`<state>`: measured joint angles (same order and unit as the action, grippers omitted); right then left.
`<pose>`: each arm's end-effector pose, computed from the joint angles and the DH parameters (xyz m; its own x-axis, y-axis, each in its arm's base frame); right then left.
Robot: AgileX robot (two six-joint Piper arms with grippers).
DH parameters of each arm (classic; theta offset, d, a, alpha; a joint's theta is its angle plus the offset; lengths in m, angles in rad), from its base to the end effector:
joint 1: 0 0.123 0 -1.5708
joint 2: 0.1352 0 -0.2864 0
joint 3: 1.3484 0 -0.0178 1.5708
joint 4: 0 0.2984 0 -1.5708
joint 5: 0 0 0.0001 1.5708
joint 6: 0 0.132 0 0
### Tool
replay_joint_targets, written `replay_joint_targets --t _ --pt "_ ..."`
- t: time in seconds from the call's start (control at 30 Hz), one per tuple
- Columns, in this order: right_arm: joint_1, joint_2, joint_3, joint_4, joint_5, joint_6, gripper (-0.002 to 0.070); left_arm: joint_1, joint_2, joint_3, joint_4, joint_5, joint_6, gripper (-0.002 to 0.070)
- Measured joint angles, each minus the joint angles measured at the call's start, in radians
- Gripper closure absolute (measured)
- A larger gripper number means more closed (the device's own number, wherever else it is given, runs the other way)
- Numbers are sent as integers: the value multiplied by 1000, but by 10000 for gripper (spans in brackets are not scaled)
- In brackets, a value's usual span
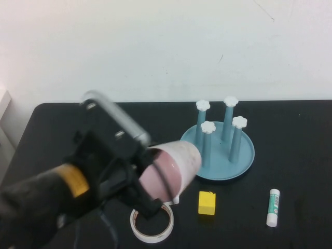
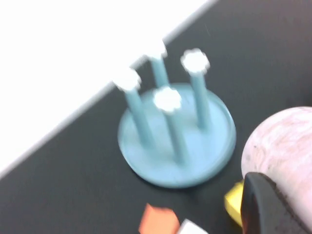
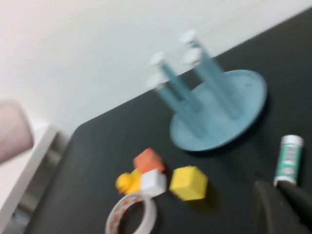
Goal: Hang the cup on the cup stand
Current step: Adjust the cup with two arms
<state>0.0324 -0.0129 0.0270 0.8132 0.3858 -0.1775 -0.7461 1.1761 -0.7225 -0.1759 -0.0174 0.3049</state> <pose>0.1352 0.0406 0.1723 -0.3316 0.5307 -0.7800 -0.1360 0.7912 0.5962 0.2466 -0.2274 0.2643 -0.1621 0.3251 -0.9317 0.7034 0.7003 0.1219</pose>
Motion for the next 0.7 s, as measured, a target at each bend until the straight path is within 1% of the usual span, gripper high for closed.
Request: replay_joint_targets --t 0.13,0.23,0.33,0.47,0.57,0.6,0.63,0.67,0.7 --pt "0 0 0 152 38 -158 666 0 -45 147 -21 -306 26 665" --pt "0 21 0 225 66 -233 666 0 -41 220 -90 -533 65 665" --pt "0 125 -35 259 103 -311 666 0 -23 250 -160 -740 88 665" --pt "0 338 -151 357 142 -441 666 0 20 252 -209 -911 94 665" --pt "-1 514 -229 484 201 -555 660 0 57 252 -217 -975 97 665" --pt "-1 585 -257 539 240 -609 646 0 70 252 -217 -985 97 665" --pt "-1 731 -309 667 338 -728 572 0 90 252 -217 -997 95 665" --pt "-1 804 -335 722 382 -769 521 0 97 252 -213 -1001 88 665" --pt "-1 878 -361 778 439 -806 442 0 103 252 -205 -1007 81 665"
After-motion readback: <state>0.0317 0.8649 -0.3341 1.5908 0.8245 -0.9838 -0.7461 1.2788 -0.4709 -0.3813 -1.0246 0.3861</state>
